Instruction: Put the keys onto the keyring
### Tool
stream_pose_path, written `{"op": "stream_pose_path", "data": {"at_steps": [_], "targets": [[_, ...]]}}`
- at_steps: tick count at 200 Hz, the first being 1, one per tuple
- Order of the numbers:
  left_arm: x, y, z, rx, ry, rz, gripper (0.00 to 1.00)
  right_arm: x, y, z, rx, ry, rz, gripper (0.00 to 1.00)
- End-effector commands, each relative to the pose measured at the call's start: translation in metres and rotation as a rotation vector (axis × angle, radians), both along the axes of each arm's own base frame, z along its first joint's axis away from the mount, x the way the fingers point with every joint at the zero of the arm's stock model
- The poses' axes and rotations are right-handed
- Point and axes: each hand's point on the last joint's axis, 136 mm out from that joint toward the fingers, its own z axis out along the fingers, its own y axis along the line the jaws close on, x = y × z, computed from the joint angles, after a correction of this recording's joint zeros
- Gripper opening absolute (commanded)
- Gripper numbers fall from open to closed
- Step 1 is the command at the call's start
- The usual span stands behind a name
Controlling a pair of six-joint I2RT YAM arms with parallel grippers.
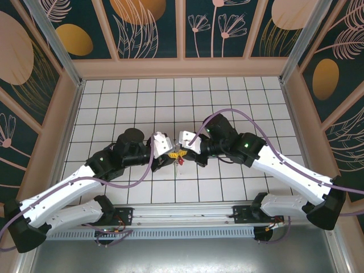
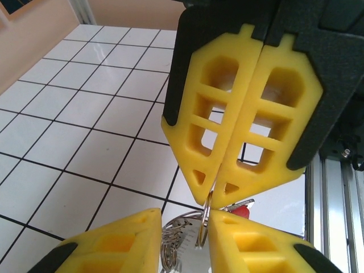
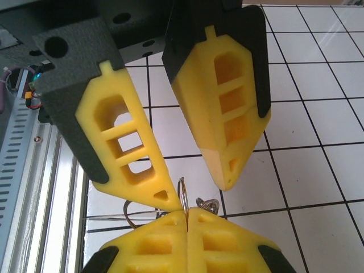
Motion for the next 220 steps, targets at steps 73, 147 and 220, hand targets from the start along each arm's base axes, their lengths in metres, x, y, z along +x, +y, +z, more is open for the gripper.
{"op": "stream_pose_path", "data": {"at_steps": [73,147,220], "targets": [[-0.009,-0.005,0.017,-0.051,-0.028,-0.055,0.0,-0.006,0.004,0.023,0.066,-0.046,0.039,0.0],[-0.025,-0.002,0.05,-0.261,-0.093,-0.099,0.0,-0.011,-0.008,0.036,0.202,0.009,-0.023,0.28],[-0.04,0.004,0.07,-0.37,-0.139,-0.142,0.0,-0.012,-0.006,0.037,0.216,0.029,-0.007,0.27]]}}
